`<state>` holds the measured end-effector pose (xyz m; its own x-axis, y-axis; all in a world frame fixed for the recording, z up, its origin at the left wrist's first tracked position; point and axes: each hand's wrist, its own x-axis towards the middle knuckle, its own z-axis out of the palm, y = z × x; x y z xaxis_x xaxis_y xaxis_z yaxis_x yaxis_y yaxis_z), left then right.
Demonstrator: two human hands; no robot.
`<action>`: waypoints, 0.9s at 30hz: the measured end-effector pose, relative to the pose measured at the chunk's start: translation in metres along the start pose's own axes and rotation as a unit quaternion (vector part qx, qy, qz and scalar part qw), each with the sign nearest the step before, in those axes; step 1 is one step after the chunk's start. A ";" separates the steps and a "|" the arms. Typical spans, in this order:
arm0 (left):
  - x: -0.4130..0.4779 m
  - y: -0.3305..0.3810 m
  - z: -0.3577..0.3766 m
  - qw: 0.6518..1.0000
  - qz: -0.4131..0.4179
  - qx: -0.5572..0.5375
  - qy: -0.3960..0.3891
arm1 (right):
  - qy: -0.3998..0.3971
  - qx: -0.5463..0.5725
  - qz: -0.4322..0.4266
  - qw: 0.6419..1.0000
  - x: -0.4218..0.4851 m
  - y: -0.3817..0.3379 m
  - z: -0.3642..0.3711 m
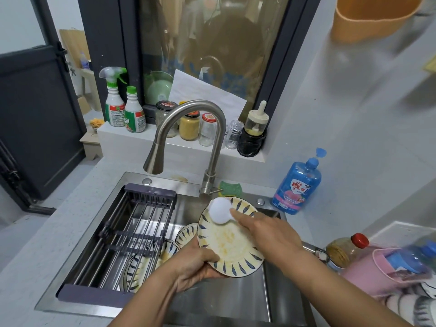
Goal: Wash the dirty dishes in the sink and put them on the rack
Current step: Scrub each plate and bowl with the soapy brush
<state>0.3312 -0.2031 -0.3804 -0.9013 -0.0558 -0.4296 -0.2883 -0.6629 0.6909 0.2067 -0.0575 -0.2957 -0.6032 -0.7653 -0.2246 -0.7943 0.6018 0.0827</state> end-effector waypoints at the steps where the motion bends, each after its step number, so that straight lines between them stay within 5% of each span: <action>1: 0.000 0.000 -0.001 1.000 0.011 -0.004 0.009 | 0.009 -0.019 0.020 1.000 0.000 0.006 0.001; 7: 0.006 0.006 -0.009 0.989 0.081 -0.055 0.111 | -0.058 0.023 0.086 0.994 -0.010 0.021 -0.004; 13: 0.012 0.009 0.000 0.985 0.104 -0.047 0.130 | -0.117 0.162 0.018 0.980 -0.013 -0.003 0.006; 19: 0.008 0.011 0.005 0.981 0.078 -0.157 0.086 | -0.002 0.416 0.089 0.905 -0.010 -0.010 0.010; 27: 0.004 0.013 0.012 0.977 0.045 -0.168 0.120 | 0.184 0.522 0.248 0.795 0.008 -0.007 -0.004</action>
<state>0.3201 -0.2031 -0.3664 -0.8044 -0.2714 -0.5284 -0.0533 -0.8530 0.5192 0.2071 -0.0689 -0.2939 -0.9567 -0.2736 -0.0996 -0.0760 0.5650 -0.8216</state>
